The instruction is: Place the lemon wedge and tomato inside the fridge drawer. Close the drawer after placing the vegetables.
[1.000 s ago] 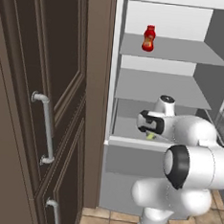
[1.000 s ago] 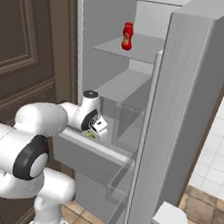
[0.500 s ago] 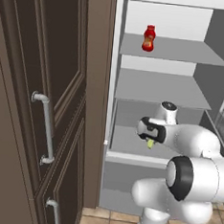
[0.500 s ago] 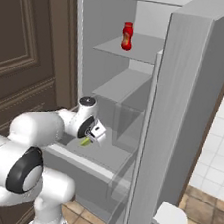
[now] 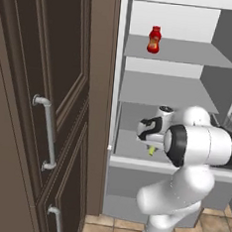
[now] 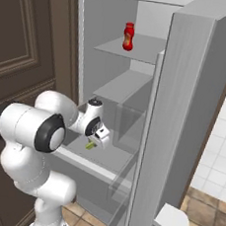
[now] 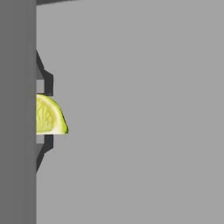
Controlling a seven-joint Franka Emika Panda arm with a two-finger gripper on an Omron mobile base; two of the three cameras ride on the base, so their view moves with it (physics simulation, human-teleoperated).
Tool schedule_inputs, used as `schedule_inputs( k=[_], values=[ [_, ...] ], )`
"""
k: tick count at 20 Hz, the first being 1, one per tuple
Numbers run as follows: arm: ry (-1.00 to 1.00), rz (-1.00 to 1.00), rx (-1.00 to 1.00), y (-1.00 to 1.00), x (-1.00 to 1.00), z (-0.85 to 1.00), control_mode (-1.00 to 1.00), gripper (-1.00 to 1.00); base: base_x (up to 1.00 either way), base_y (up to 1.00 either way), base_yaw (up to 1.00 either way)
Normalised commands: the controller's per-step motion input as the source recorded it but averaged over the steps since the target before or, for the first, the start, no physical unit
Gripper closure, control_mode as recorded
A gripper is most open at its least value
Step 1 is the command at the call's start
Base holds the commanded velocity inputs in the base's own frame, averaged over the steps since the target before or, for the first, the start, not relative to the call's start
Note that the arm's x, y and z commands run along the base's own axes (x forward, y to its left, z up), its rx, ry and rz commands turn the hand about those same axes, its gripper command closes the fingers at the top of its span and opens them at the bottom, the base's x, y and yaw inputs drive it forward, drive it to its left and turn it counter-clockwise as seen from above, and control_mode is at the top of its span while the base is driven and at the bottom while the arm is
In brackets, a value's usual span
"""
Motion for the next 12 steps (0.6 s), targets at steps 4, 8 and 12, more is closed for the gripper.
schedule_inputs(
  k=[4,8,12],
  values=[
    [0.08,0.04,0.00,0.01,0.00,-0.68,-1.00,1.00,0.00,0.00,0.00],
    [0.00,0.04,0.00,0.08,0.00,-0.58,-1.00,1.00,0.00,0.00,0.00],
    [0.00,0.03,0.00,0.09,-0.02,-0.53,-1.00,-1.00,0.00,0.00,0.00]
  ],
)
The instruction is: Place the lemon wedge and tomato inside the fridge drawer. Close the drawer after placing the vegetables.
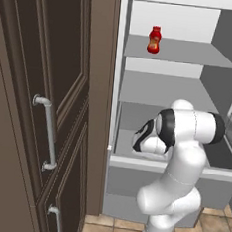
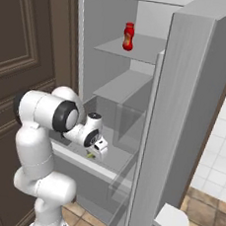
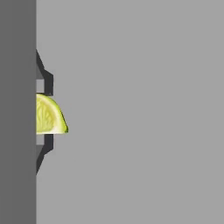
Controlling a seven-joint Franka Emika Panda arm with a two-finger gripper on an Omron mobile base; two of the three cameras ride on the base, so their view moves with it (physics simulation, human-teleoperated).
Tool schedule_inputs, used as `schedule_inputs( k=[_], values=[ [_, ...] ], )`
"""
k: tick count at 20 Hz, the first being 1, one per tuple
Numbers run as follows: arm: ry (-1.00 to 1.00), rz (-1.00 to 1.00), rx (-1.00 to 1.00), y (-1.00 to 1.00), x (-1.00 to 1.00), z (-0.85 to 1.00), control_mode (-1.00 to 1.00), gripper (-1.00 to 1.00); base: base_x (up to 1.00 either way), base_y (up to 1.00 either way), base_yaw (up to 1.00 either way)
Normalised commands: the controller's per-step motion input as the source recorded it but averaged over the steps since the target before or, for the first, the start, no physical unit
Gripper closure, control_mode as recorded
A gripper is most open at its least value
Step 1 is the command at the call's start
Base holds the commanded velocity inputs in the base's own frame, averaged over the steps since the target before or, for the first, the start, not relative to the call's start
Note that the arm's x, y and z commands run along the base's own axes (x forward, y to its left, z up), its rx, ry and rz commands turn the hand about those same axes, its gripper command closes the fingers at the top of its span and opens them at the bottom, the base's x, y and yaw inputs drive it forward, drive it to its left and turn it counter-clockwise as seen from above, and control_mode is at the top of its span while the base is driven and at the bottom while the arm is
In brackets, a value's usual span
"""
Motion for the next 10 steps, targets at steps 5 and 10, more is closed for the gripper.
schedule_inputs(
  k=[5,10],
  values=[
    [-0.02,0.01,0.00,0.00,-0.05,-0.06,-1.00,-1.00,0.00,0.00,0.00],
    [0.00,0.00,0.00,0.00,0.00,0.49,-1.00,-1.00,0.00,0.00,0.00]
  ],
)
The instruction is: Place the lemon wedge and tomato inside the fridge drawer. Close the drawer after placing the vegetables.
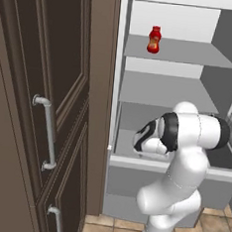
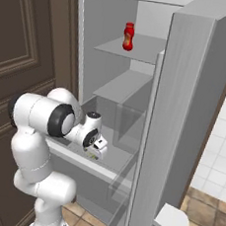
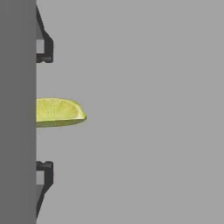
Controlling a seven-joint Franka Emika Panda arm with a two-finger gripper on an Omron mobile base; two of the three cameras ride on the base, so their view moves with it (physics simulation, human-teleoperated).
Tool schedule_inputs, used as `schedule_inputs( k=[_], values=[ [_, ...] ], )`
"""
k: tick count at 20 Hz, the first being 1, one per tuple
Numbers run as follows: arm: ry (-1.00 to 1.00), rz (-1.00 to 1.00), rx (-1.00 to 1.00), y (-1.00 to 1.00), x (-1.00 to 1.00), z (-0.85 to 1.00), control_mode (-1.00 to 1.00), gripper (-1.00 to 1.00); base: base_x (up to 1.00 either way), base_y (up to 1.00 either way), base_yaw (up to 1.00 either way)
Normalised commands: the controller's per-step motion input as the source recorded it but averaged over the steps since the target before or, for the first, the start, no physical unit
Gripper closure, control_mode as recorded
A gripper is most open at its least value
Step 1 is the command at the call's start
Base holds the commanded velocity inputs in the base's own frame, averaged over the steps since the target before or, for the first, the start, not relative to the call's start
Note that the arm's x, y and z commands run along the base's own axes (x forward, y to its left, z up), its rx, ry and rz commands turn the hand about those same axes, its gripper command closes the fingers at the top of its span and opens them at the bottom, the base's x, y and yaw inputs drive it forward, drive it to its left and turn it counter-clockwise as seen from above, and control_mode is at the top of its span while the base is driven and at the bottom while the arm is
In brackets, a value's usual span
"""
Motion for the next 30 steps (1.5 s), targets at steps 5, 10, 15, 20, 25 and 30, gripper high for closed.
schedule_inputs(
  k=[5,10,15,20,25,30],
  values=[
    [0.00,0.01,-0.03,0.00,0.02,0.86,-1.00,-1.00,0.00,0.00,0.00],
    [-0.01,0.00,-0.05,0.00,0.00,0.91,-1.00,-1.00,0.00,0.00,0.00],
    [-0.11,0.00,-0.05,0.09,-0.44,0.75,-1.00,-1.00,0.00,0.00,0.00],
    [-0.17,0.00,-0.05,0.40,-0.97,0.57,-1.00,-1.00,0.00,0.00,0.00],
    [-0.15,0.00,-0.04,0.39,-1.00,0.54,-1.00,-1.00,0.00,0.00,0.00],
    [-0.15,0.00,-0.02,0.26,-1.00,0.58,-1.00,-1.00,0.00,0.00,0.00]
  ],
)
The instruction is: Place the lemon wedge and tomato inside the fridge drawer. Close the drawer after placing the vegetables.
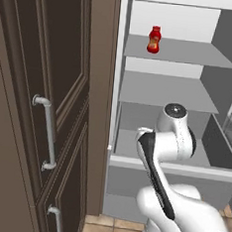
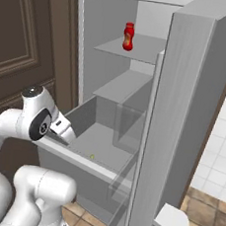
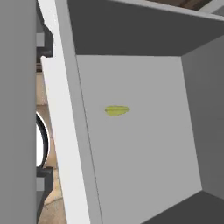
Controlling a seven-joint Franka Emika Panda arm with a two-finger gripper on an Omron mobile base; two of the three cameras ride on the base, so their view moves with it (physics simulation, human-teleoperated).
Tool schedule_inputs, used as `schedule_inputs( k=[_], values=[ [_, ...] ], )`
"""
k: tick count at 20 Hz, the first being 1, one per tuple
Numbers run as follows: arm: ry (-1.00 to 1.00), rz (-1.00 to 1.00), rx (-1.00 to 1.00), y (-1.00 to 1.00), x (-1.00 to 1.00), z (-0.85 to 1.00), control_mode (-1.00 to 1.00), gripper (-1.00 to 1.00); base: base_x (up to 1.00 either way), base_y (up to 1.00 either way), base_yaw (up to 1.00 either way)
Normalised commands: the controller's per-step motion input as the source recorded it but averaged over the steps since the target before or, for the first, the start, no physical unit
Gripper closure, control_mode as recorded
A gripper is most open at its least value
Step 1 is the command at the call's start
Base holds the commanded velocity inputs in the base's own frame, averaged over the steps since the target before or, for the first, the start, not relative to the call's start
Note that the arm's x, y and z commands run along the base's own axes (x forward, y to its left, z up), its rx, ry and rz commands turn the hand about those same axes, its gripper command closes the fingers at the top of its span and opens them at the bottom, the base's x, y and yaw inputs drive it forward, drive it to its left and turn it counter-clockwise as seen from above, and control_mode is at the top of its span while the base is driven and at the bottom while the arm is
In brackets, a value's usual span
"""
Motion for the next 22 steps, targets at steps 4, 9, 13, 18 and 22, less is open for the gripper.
schedule_inputs(
  k=[4,9,13,18,22],
  values=[
    [-0.10,0.01,0.00,0.02,-0.87,0.56,-1.00,-1.00,0.00,0.00,0.00],
    [0.00,0.00,-0.04,0.05,-0.18,0.03,-1.00,-1.00,0.00,0.00,0.00],
    [0.04,0.01,-0.01,0.02,0.14,-0.05,-1.00,-1.00,0.00,0.00,0.00],
    [0.08,0.03,-0.01,0.00,0.08,0.00,-1.00,-1.00,0.00,0.00,0.00],
    [0.00,0.00,0.00,0.00,0.00,0.00,1.00,-1.00,-0.87,0.16,0.04]
  ],
)
